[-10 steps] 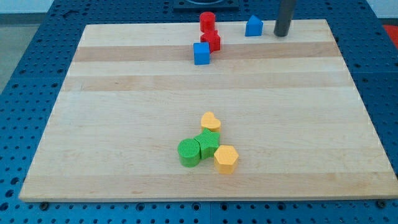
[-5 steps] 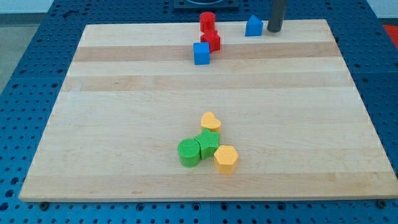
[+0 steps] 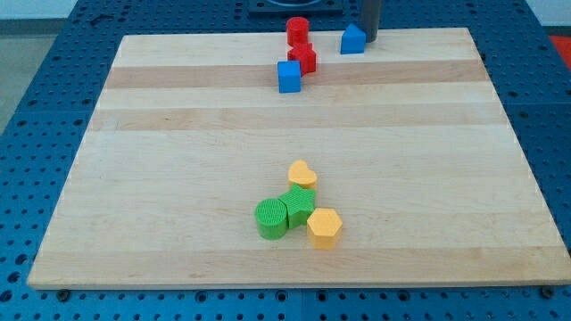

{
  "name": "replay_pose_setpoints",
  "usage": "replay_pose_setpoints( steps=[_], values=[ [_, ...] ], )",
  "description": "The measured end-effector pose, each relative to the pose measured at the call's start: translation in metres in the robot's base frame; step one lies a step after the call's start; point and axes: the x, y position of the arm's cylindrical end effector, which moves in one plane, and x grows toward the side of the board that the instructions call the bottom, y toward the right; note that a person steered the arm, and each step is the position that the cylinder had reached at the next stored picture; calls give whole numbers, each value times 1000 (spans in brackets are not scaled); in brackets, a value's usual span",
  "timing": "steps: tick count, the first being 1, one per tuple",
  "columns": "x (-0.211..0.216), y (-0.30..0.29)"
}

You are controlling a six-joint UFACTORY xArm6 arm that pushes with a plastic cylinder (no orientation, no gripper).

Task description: Push the blue triangle between the red circle and the red star

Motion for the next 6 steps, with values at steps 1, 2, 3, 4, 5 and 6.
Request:
replay_pose_setpoints(
  steps=[1, 2, 3, 4, 5, 6],
  values=[
    [0, -13],
    [0, -26],
    [3, -10],
    [9, -3],
    [12, -3],
    [20, -3]
  ],
)
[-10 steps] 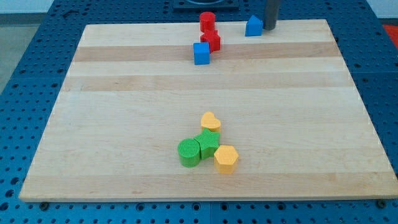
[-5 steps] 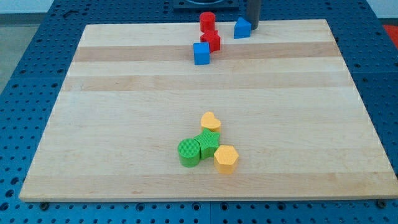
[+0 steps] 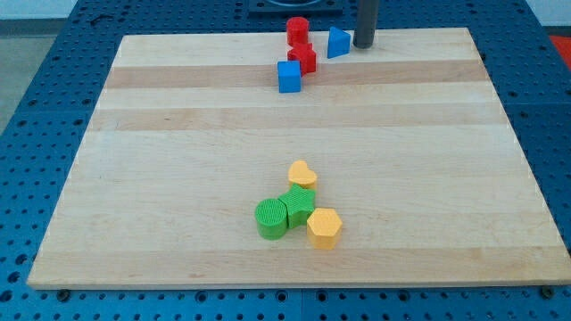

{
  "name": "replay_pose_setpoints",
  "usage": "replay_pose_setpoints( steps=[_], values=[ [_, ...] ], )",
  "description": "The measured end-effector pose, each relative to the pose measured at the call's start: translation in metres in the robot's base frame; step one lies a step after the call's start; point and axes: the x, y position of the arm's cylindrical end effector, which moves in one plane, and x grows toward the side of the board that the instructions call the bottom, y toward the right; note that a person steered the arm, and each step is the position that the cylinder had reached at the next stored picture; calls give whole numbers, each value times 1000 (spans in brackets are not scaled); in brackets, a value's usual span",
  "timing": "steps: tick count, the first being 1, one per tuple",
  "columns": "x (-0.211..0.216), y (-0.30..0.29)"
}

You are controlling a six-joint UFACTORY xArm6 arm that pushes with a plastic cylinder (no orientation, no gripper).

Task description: Push the blue triangle between the red circle and the red star

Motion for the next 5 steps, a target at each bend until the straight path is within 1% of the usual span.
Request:
replay_pose_setpoints(
  steps=[1, 3, 5],
  values=[
    [3, -8],
    [3, -49],
    [3, -62]
  ],
)
